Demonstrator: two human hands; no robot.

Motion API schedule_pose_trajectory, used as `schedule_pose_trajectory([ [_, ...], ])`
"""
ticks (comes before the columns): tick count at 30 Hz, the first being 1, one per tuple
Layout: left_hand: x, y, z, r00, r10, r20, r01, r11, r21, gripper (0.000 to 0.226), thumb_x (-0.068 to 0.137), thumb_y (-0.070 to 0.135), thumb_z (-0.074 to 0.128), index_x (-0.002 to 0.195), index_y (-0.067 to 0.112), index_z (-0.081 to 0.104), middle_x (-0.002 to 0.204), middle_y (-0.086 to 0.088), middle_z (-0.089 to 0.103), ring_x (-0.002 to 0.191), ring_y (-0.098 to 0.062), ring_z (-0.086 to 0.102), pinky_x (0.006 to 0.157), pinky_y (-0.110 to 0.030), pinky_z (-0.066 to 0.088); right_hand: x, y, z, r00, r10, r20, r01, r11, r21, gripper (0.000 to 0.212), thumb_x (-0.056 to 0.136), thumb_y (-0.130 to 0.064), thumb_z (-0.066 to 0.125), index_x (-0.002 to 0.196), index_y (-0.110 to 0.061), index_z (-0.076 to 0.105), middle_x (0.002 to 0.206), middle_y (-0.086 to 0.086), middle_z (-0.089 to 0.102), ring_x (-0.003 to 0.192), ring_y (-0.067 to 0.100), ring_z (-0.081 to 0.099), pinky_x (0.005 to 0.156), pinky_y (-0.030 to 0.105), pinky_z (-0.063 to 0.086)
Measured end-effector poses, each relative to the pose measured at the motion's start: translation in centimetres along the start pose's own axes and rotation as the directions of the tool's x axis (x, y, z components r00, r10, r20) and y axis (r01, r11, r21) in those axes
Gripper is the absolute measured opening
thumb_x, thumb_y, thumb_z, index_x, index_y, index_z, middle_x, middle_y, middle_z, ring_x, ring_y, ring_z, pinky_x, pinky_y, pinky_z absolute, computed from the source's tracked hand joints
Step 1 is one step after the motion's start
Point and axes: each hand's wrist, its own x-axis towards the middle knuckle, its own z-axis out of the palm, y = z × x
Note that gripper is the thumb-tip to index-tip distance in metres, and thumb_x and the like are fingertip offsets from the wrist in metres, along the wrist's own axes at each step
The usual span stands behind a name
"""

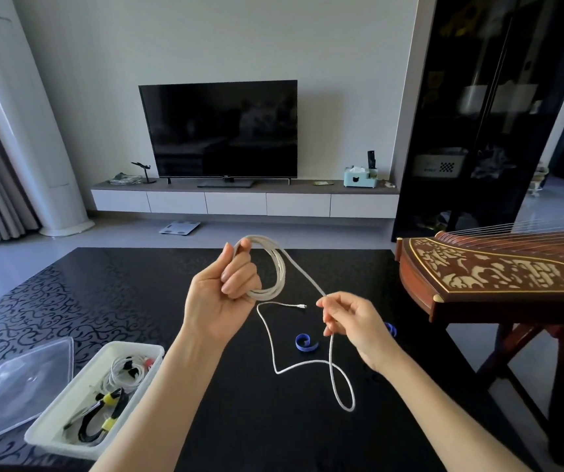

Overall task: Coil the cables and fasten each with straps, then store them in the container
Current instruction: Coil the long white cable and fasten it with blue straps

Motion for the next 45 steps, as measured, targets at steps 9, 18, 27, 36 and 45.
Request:
schedule_pose_trajectory([
  [9, 3.4, -0.2, 0.6, 0.920, 0.285, -0.270, -0.083, 0.813, 0.576, 0.029, 0.102, 0.020, 0.031, 0.080, 0.009, 0.047, 0.051, 0.004, 0.038, 0.042, -0.008, 0.035, 0.043, -0.017, 0.031, 2.2, -1.3, 3.9, 0.956, -0.241, -0.165, 0.109, 0.819, -0.564, 0.034, 0.093, -0.026, 0.058, 0.061, -0.016, 0.050, 0.049, -0.007, 0.045, 0.043, 0.007, 0.042, 0.046, 0.018, 0.035],
  [18, 5.7, -0.6, -2.6, 0.912, 0.363, -0.190, 0.096, 0.261, 0.961, 0.031, 0.102, 0.018, 0.035, 0.081, 0.002, 0.050, 0.065, -0.010, 0.062, 0.068, -0.028, 0.069, 0.062, -0.027, 0.055, 4.2, -5.1, 6.1, 0.863, -0.225, 0.452, 0.505, 0.417, -0.755, 0.029, 0.096, -0.035, 0.050, 0.080, -0.015, 0.063, 0.073, -0.001, 0.060, 0.073, 0.020, 0.059, 0.067, 0.027, 0.035],
  [27, 5.3, -0.7, -5.7, 0.934, 0.323, -0.154, 0.184, -0.064, 0.981, 0.033, 0.100, 0.014, 0.042, 0.068, 0.009, 0.045, 0.050, 0.005, 0.055, 0.046, -0.008, 0.049, 0.048, -0.022, 0.038, 4.1, -6.8, 3.5, 0.801, -0.328, 0.500, 0.582, 0.623, -0.522, 0.015, 0.087, -0.004, 0.063, 0.099, -0.012, 0.066, 0.090, -0.007, 0.063, 0.083, 0.002, 0.059, 0.076, 0.017, 0.047],
  [36, 3.5, -0.2, -5.4, 0.958, -0.045, -0.283, 0.263, 0.528, 0.808, 0.031, 0.099, 0.013, 0.033, 0.078, 0.004, 0.054, 0.044, -0.006, 0.044, 0.034, -0.016, 0.039, 0.041, -0.025, 0.031, 7.2, -7.1, 2.3, 0.883, -0.290, 0.369, 0.453, 0.731, -0.510, 0.019, 0.077, -0.030, 0.076, 0.082, -0.031, 0.058, 0.076, -0.012, 0.057, 0.071, 0.006, 0.054, 0.064, 0.014, 0.043],
  [45, 2.8, 0.7, -5.7, 0.961, -0.091, -0.263, 0.220, 0.827, 0.518, 0.024, 0.091, 0.021, 0.038, 0.077, 0.007, 0.050, 0.043, 0.004, 0.034, 0.031, -0.007, 0.031, 0.038, -0.018, 0.027, 9.0, -6.1, 2.2, 0.935, -0.249, 0.254, 0.326, 0.884, -0.334, 0.008, 0.085, -0.018, 0.069, 0.081, -0.024, 0.065, 0.069, -0.016, 0.064, 0.064, -0.002, 0.059, 0.065, 0.015, 0.048],
])
